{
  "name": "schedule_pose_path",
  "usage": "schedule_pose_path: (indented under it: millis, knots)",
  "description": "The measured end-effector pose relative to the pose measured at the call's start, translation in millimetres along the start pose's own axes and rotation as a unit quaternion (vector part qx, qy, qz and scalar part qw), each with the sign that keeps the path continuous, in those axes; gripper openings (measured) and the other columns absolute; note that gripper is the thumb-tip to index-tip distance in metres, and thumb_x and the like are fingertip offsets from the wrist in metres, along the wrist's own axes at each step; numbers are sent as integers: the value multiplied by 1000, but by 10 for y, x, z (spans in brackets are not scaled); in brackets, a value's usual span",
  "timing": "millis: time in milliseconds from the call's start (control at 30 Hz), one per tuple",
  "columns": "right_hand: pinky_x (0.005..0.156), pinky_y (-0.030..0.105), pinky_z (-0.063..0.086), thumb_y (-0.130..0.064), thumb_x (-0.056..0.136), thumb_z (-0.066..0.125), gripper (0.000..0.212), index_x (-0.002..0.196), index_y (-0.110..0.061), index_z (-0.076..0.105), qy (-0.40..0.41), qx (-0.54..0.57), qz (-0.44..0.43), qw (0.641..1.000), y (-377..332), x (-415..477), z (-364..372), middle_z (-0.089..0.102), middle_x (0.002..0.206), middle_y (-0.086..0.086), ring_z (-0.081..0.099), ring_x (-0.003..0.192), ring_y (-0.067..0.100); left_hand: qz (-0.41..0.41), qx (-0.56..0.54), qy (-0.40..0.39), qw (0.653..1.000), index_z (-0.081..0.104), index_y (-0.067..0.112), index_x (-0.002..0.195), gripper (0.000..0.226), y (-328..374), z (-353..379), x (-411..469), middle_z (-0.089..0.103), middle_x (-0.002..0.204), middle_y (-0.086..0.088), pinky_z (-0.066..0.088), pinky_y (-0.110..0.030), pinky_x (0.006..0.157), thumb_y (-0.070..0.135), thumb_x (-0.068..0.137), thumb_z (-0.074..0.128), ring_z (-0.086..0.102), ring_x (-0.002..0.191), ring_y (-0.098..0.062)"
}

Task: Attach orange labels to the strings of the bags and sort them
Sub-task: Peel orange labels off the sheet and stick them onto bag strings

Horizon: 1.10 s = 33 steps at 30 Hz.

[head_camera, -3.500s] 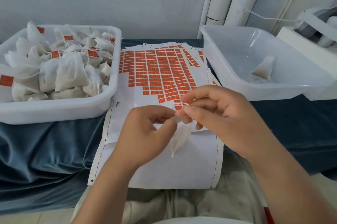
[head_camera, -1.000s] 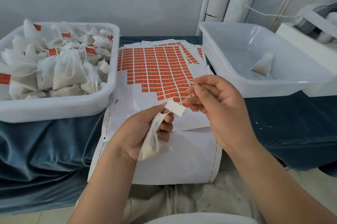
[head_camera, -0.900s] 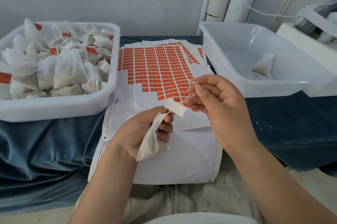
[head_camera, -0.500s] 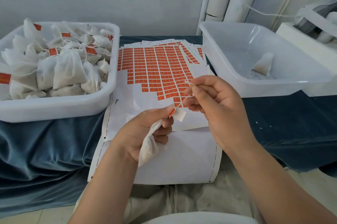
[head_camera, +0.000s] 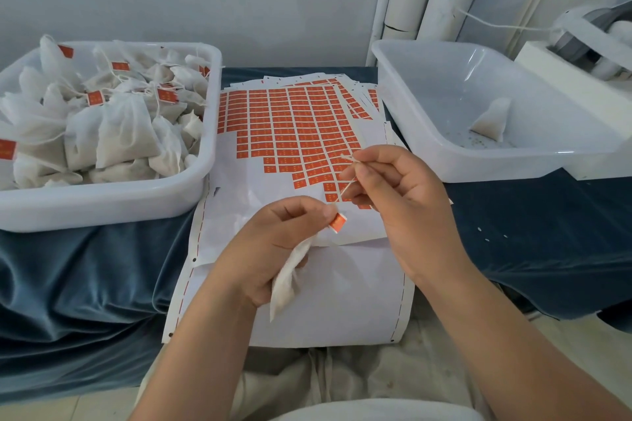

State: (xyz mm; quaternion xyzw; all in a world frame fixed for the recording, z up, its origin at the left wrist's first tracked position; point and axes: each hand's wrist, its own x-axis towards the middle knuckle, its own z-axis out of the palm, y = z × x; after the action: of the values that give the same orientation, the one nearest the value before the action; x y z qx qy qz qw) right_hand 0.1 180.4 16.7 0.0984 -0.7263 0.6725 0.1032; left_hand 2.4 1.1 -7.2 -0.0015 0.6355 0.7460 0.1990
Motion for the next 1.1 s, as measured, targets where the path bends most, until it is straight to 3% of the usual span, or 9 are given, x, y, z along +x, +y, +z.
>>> schedule_pose_path:
  millis: [167, 267, 333, 400, 467, 567, 800, 967, 1100]
  knots:
    - [79, 19, 59, -20, 106, 61, 23, 107, -40, 70, -30, 7, -6, 1000, 28, 5, -10, 79, 103, -11, 77, 97, 14, 84, 137, -22, 987, 84, 32, 93, 15, -38, 18, -3, 81, 95, 2, 53, -35, 95, 44, 87, 78, 75, 92, -13]
    - [81, 22, 60, -25, 106, 60, 22, 112, -45, 68, -47, -2, -12, 999, 67, 4, -3, 79, 108, -11, 77, 100, 15, 101, 169, -42, 979, 84, 32, 89, 17, -37, 8, -40, 81, 95, 5, 57, -24, 88, 47, 84, 77, 76, 94, -13]
    - [79, 24, 62, -43, 104, 60, 20, 122, -48, 63, -47, 22, 24, 998, 90, 24, 25, 77, 114, -12, 77, 101, 15, 125, 170, 9, 977, 84, 32, 85, 16, -45, 25, -32, 81, 89, 5, 58, -24, 81, 46, 87, 76, 75, 87, -12]
    - [71, 28, 63, -71, 90, 56, 46, 131, -50, 51, -67, 35, 113, 991, 97, 65, 35, 74, 118, -13, 78, 98, 14, 143, 161, 78, 973, 83, 34, 84, 15, -61, 44, -8, 80, 87, 7, 53, -29, 79, 41, 93, 74, 73, 84, -10]
    - [62, 25, 60, -84, 82, 51, 54, 119, -44, 52, -121, -61, 142, 981, 109, 71, 5, 73, 105, -13, 78, 86, 12, 160, 136, 116, 971, 83, 35, 86, 15, -66, 62, 0, 80, 88, 8, 50, -28, 80, 37, 96, 72, 74, 87, -8]
    - [61, 18, 54, -71, 94, 52, 44, 93, -29, 61, -199, -245, 20, 949, 205, -9, -31, 69, 79, -8, 71, 69, 10, 171, 115, 122, 971, 84, 34, 92, 15, -62, 67, -2, 81, 96, 8, 54, -28, 85, 31, 99, 70, 76, 96, -12]
    - [66, 14, 49, -46, 110, 40, 39, 85, -27, 62, -229, -220, 16, 948, 273, -20, -84, 66, 75, -10, 66, 72, 7, 154, 169, 100, 969, 81, 42, 92, 18, -30, -33, -15, 81, 91, 12, 54, -29, 80, 37, 101, 66, 74, 92, -7]
    - [69, 20, 53, -39, 108, 49, 28, 88, -27, 63, -199, -304, -69, 929, 325, 8, -77, 64, 75, -15, 65, 75, 10, 150, 206, 69, 964, 82, 39, 96, 17, 20, -114, -29, 81, 93, 12, 55, -24, 79, 35, 101, 66, 76, 92, -7]
    - [58, 14, 44, -40, 104, 50, 33, 78, -22, 61, -134, -361, -193, 903, 349, -14, -64, 57, 66, -17, 57, 60, 11, 154, 224, 59, 961, 81, 38, 94, 9, 51, -109, -66, 81, 87, 13, 50, -10, 63, 37, 96, 73, 72, 73, -2]
